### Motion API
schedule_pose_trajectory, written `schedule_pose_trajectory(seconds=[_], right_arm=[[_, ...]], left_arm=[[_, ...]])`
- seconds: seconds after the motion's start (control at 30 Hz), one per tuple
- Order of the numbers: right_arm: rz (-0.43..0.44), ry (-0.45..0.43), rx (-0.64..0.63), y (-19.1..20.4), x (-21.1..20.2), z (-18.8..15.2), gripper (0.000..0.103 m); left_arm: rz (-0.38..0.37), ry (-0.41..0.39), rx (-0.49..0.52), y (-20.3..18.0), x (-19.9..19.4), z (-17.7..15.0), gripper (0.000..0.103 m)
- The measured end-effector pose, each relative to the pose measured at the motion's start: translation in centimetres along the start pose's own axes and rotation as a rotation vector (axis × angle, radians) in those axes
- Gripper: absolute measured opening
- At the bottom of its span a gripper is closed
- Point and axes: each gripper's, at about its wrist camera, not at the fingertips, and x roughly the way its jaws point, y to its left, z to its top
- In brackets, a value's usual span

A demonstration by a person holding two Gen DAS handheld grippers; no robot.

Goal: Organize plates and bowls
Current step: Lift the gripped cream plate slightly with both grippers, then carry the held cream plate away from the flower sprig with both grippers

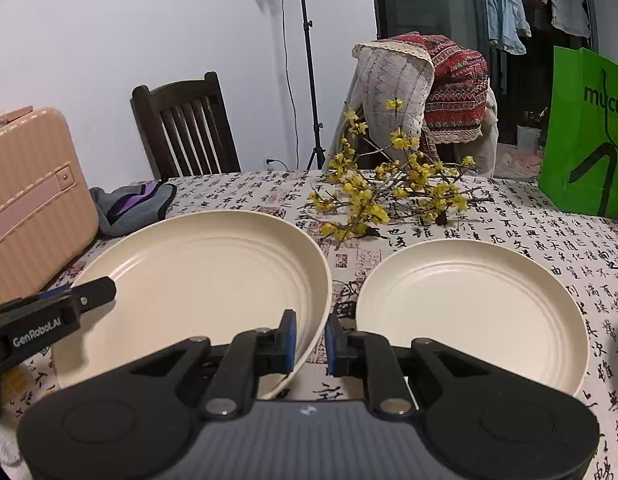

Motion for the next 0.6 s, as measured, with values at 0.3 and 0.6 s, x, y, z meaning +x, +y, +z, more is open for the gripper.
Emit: schedule_pose_trajectory(seconds=[0.3,0.6], right_arm=[[-0.013,-0.017,0.009,-0.5,-1.2,-0.3,0.014],[-0.014,-0.022,0.036,-1.4,-2.0,-0.7,0.014]], left_arm=[[-0.026,-0.015,0.012,-0.6,-0.8,-0.1,0.026],[-0.053,-0.025,0.008,-1.2,-1.9,-0.1,0.026]])
